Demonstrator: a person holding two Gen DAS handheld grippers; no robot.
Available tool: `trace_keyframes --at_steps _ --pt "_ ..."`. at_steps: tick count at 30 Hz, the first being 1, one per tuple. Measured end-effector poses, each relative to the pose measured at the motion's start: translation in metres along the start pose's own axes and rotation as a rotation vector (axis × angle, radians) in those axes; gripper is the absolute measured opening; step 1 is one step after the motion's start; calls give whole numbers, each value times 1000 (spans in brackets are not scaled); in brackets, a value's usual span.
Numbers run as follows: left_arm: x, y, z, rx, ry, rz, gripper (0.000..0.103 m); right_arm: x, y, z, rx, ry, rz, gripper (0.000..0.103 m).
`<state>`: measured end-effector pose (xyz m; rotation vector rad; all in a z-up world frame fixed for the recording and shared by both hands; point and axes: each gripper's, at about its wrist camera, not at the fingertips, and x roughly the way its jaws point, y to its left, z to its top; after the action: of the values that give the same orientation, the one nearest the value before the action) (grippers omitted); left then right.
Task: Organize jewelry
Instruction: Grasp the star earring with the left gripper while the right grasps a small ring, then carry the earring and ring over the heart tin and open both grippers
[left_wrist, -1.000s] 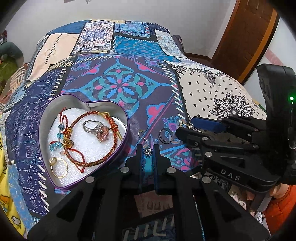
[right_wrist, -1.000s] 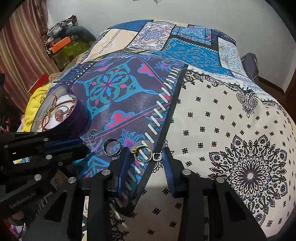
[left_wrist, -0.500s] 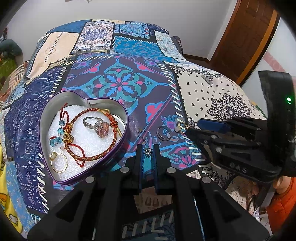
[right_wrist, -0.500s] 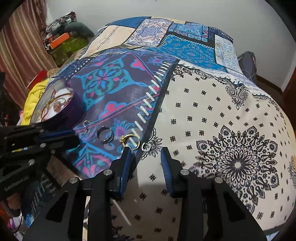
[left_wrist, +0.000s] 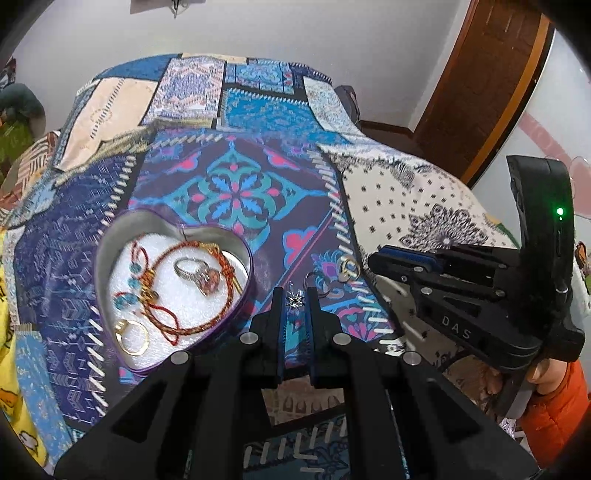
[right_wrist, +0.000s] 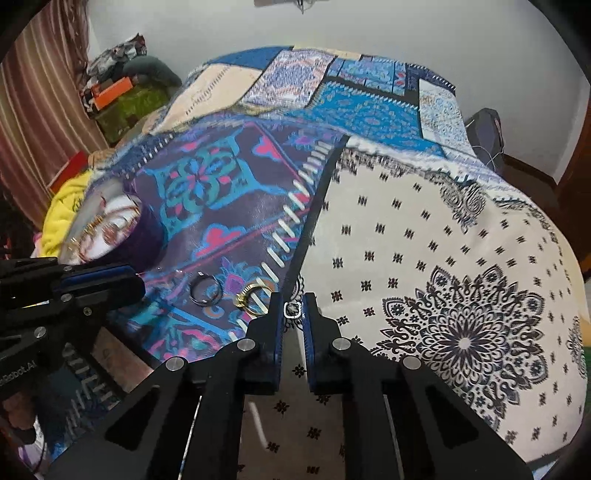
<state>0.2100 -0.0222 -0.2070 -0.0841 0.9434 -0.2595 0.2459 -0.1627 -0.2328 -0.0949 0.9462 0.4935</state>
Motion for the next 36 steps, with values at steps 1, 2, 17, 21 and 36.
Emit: trace_keyframes --at_steps 1,2,17,21,36 --pt "-3 0 1 1 -8 2 9 -5 1 2 1 -13 2 9" --pt "-8 0 3 1 -19 3 9 -8 2 3 0 -19 4 9" --pt "-89 10 23 -2 -195 69 9 -71 39 34 -35 -206 52 9" --pt "-106 19 26 -17 -233 88 9 -80 53 42 -44 -244 77 9" --pt "-122 60 23 -71 -260 126 9 -60 98 58 -87 -249 170 9"
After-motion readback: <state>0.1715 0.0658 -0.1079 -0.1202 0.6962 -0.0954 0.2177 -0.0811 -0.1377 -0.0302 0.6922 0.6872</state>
